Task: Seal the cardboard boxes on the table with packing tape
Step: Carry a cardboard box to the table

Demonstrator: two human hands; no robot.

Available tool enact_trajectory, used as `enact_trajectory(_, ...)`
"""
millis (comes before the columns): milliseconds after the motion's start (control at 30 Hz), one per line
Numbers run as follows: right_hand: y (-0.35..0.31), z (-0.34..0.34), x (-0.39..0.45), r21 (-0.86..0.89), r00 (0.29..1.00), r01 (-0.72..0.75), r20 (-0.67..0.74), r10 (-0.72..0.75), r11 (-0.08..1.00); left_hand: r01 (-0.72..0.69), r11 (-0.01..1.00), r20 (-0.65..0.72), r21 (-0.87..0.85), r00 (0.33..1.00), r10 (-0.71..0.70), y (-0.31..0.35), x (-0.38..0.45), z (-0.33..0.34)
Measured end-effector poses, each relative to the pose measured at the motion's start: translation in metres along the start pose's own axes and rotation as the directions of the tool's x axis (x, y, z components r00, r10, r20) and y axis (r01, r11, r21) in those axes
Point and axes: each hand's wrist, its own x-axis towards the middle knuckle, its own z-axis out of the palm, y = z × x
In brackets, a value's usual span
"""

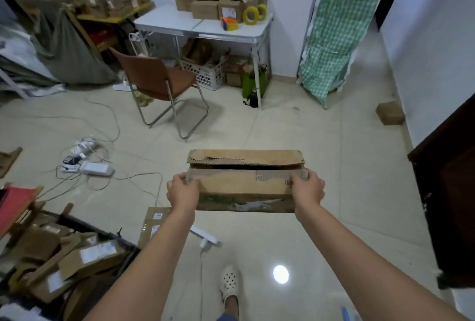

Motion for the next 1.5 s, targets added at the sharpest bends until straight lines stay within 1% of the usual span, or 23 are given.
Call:
enact_trajectory(100, -0.040, 0.039, 0.026, 0.008, 1.000, -0.004, -0.028, 0.004, 1.000, 0.005, 0.999, 0.013, -0.042, 1.000, -0.004, 0.031, 0.061, 0.009)
enact_trajectory(233, -0.091, 0.093, 0.063, 0.035, 0.999, -0.015, -0.046, 0.017, 0.999, -0.029, 0.999, 0.044, -0.043, 0.999, 0.031, 0.079, 0.144, 0.021)
enact_trajectory(333, -0.121, 0.123, 0.091, 0.039, 0.998, -0.021, -0.061, 0.023, 0.999, -0.034, 0.999, 0.059, -0.030, 0.998, 0.035, 0.105, 0.195, 0.036)
enact_trajectory(467, -0.160, 0.160, 0.142, 0.028, 0.997, -0.015, -0.074, 0.017, 0.999, -0.018, 0.998, 0.085, -0.055, 0.996, 0.023, 0.134, 0.257, 0.064)
enact_trajectory(600, -0.202, 0.207, 0.206, 0.021, 0.998, 0.006, -0.058, -0.005, 1.000, 0.003, 0.998, 0.062, -0.065, 0.998, 0.001, 0.167, 0.321, 0.097)
enact_trajectory(800, -0.279, 0.285, 0.319, -0.008, 1.000, 0.006, 0.004, -0.006, 1.000, 0.028, 0.999, -0.027, -0.018, 0.999, -0.029, 0.236, 0.436, 0.155)
enact_trajectory(967, -0.343, 0.342, 0.405, -0.014, 0.998, 0.033, 0.052, -0.033, 0.999, 0.029, 0.999, -0.051, -0.024, 0.998, -0.030, 0.288, 0.527, 0.193)
enact_trajectory(1033, -0.364, 0.364, 0.431, -0.026, 0.998, 0.036, 0.058, -0.035, 0.999, 0.051, 0.998, -0.063, -0.029, 0.997, -0.053, 0.303, 0.559, 0.203)
enact_trajectory(1167, -0.406, 0.410, 0.472, -0.027, 0.994, 0.062, 0.087, -0.060, 0.998, 0.049, 0.997, -0.068, -0.064, 0.996, -0.054, 0.331, 0.617, 0.216)
enact_trajectory(1233, -0.426, 0.438, 0.492, -0.027, 0.994, 0.065, 0.089, -0.062, 0.998, 0.046, 0.998, -0.067, -0.053, 0.997, -0.049, 0.343, 0.652, 0.221)
enact_trajectory(1333, -0.458, 0.479, 0.521, -0.044, 0.995, 0.072, 0.079, -0.069, 0.996, 0.052, 0.998, -0.043, -0.039, 0.998, -0.054, 0.357, 0.713, 0.229)
enact_trajectory(1500, -0.524, 0.551, 0.567, -0.045, 0.996, 0.090, 0.031, -0.088, 0.995, 0.010, 1.000, -0.009, -0.018, 1.000, -0.010, 0.402, 0.819, 0.243)
